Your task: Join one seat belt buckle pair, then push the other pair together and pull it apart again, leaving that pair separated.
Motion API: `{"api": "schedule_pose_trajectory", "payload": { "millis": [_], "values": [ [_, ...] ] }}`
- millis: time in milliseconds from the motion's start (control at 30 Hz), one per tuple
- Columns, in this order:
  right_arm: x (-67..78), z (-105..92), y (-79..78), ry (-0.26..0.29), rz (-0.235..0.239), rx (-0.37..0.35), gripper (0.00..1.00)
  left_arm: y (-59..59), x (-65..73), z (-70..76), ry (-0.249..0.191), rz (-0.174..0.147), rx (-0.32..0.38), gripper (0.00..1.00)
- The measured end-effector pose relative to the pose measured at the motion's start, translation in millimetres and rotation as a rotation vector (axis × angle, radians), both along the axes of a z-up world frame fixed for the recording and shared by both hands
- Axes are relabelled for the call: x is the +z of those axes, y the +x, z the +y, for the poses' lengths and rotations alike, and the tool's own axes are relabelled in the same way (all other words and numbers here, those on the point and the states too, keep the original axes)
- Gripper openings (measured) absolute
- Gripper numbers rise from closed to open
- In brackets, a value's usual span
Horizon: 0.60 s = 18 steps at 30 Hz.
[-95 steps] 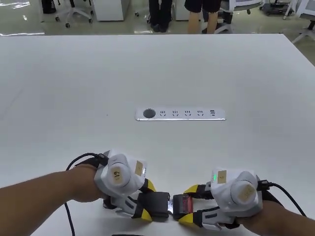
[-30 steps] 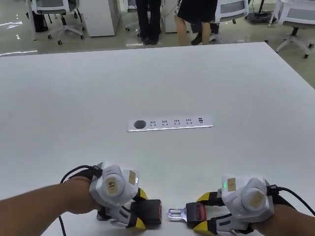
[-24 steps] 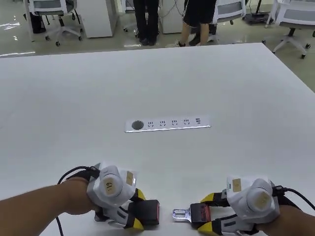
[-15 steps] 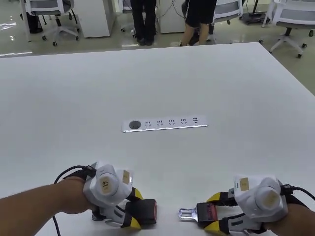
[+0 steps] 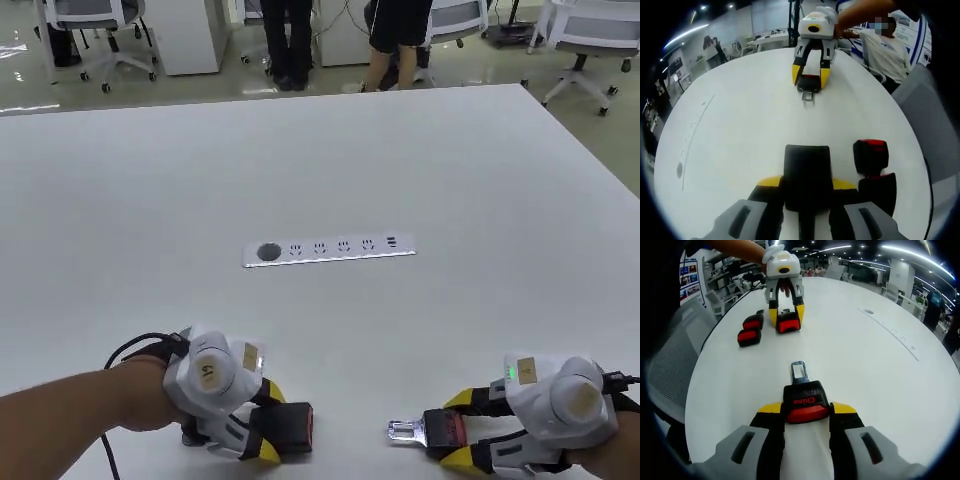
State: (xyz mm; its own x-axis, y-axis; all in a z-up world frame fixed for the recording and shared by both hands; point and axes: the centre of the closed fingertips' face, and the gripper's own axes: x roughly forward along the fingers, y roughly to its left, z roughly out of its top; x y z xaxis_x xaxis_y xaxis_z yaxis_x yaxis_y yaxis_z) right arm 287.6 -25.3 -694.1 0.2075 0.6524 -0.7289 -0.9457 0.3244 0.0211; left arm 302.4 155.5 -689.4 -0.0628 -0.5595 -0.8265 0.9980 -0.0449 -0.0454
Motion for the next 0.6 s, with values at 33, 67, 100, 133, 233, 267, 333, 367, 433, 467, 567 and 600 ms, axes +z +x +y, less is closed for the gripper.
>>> {"api": "schedule_pose_trajectory", "payload": {
  "millis": [33,67,100,133,233,267,333,367,433,467,567,600],
  "values": [
    [0.8,-2.0,-0.9,-0.002,0.002,-0.001,0.33,0.1,-0.1,0.0,0.0,0.0,0.0,0.35],
    [1.5,-4.6,-1.3,-0.004,0.003,-0.003,0.33,0.5,-0.6,0.4,0.0,0.001,0.001,0.35],
    [1.5,-6.8,-1.9,-0.006,0.004,-0.004,0.33,0.7,-0.9,0.7,0.001,0.001,0.001,0.35],
    [1.5,-10.1,-2.4,-0.007,0.006,-0.008,0.33,1.3,-1.6,1.1,0.001,0.002,0.0,0.35],
    [4.1,-17.0,-4.5,-0.011,0.01,-0.011,0.33,1.3,-1.6,1.2,0.003,0.002,0.0,0.35],
    [4.7,-18.6,-4.8,-0.012,0.012,-0.014,0.33,1.0,-1.2,0.9,0.003,0.001,-0.001,0.35],
    [7.2,-20.8,-6.9,-0.012,0.015,-0.019,0.33,1.1,-1.5,1.1,0.004,0.002,0.001,0.35],
    [7.2,-22.2,-6.6,-0.013,0.016,-0.02,0.33,1.2,-1.7,1.2,0.004,0.002,0.001,0.35],
    [8.1,-23.4,-6.9,-0.014,0.02,-0.02,0.33,1.3,-1.7,1.3,0.007,0.004,0.0,0.35],
    [8.9,-23.9,-7.2,-0.016,0.018,-0.018,0.33,0.9,-1.3,1.1,0.01,0.004,-0.002,0.35],
    [9.9,-27.8,-8.3,-0.014,0.019,-0.018,0.33,0.0,-0.5,0.7,0.014,0.004,-0.007,0.35],
    [10.2,-29.7,-8.8,-0.016,0.02,-0.017,0.33,0.0,-0.6,0.8,0.014,0.004,-0.006,0.35]
  ]
}}
